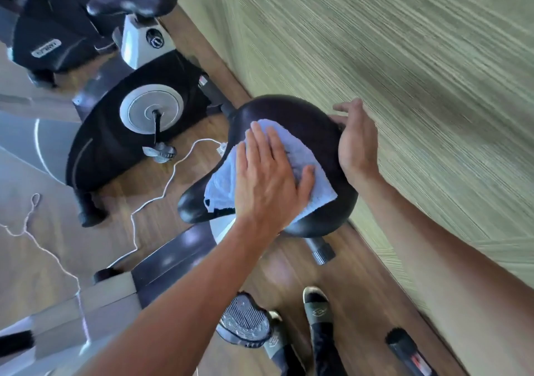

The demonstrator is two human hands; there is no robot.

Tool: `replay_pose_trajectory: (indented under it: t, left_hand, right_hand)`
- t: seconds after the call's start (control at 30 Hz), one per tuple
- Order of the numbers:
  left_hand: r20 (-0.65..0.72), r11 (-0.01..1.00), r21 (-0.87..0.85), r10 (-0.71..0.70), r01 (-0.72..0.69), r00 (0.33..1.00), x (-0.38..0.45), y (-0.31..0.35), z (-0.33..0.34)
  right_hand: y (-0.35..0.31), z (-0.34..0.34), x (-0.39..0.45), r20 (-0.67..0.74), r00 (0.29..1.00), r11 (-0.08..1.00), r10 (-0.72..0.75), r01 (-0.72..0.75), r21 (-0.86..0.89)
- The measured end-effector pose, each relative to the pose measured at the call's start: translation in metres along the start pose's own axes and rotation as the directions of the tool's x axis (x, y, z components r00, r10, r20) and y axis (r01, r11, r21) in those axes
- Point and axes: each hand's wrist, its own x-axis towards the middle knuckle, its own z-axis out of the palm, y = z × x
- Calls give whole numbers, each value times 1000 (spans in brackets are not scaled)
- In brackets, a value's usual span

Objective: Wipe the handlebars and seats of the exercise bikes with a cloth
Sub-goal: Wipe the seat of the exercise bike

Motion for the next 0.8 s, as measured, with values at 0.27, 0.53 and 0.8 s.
replay_pose_trajectory:
  t: [0.27,0.53,0.8]
  left_hand:
    - [-176,940,-272,-260,207,949,-23,-17,-31]
    - [138,674,-444,-599,590,789,-41,0,-39]
    - [187,653,-581,-474,486,860,-34,-16,-71]
  right_hand:
    - [6,3,-1,13,963,955,-271,270,-126]
    - [-39,23,-13,769,282,286,-574,949,-135]
    - [-80,9,-7,940,3,-20,-341,1000,-10]
